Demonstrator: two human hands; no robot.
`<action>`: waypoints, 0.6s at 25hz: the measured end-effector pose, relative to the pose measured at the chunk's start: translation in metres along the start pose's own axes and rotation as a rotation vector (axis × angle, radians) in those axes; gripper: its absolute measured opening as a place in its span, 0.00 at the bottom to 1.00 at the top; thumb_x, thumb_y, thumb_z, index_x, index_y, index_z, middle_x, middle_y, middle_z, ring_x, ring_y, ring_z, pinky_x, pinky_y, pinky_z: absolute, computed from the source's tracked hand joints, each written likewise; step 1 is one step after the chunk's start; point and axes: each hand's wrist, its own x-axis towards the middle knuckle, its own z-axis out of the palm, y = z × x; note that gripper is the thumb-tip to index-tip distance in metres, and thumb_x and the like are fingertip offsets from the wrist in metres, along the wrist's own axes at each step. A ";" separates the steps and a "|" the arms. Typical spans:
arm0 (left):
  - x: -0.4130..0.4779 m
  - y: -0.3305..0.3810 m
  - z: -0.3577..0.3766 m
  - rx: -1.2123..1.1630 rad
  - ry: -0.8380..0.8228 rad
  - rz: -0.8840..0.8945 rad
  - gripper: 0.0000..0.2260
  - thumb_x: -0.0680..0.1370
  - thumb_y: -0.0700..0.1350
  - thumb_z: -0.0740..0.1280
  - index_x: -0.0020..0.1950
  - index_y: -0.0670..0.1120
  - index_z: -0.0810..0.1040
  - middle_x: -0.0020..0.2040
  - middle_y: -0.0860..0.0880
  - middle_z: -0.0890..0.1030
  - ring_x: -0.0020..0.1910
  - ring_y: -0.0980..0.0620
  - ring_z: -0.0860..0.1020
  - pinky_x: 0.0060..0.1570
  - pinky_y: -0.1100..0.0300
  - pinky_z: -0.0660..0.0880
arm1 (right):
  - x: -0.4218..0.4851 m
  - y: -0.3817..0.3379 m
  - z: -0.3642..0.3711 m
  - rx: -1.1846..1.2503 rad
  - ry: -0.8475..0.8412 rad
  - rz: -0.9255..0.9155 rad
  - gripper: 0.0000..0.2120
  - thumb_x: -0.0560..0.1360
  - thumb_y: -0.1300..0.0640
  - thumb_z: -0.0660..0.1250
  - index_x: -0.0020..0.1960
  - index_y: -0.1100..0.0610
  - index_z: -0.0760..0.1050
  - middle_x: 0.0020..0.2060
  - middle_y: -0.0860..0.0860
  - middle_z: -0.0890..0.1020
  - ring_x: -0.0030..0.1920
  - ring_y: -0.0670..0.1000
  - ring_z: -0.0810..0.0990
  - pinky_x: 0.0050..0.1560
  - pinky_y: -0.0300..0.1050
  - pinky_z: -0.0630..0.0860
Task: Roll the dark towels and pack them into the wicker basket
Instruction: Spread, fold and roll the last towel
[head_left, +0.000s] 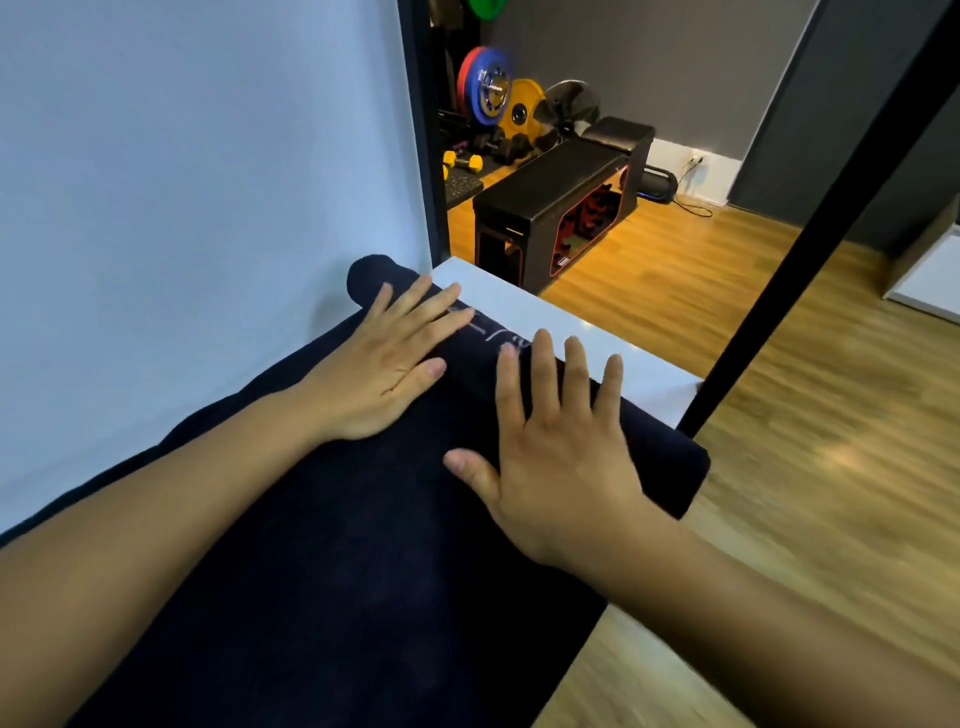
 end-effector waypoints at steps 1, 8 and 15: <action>-0.017 0.001 -0.001 -0.009 0.001 0.000 0.24 0.84 0.53 0.48 0.80 0.54 0.52 0.81 0.54 0.48 0.80 0.52 0.41 0.77 0.40 0.42 | -0.011 -0.012 0.003 0.006 0.001 -0.035 0.44 0.77 0.31 0.40 0.79 0.62 0.37 0.76 0.67 0.37 0.75 0.71 0.35 0.71 0.71 0.35; -0.070 0.003 -0.013 0.054 0.049 -0.048 0.24 0.84 0.54 0.47 0.80 0.53 0.55 0.79 0.54 0.60 0.79 0.49 0.54 0.75 0.38 0.49 | -0.025 -0.019 -0.013 0.140 0.134 -0.120 0.34 0.75 0.48 0.70 0.73 0.66 0.65 0.62 0.65 0.74 0.61 0.67 0.74 0.60 0.60 0.73; 0.042 0.008 -0.021 0.135 0.076 -0.066 0.34 0.81 0.65 0.40 0.62 0.51 0.81 0.57 0.52 0.78 0.58 0.48 0.73 0.62 0.52 0.65 | 0.016 0.030 -0.025 0.290 -0.237 0.052 0.37 0.72 0.27 0.59 0.68 0.53 0.62 0.58 0.55 0.75 0.58 0.58 0.76 0.50 0.51 0.72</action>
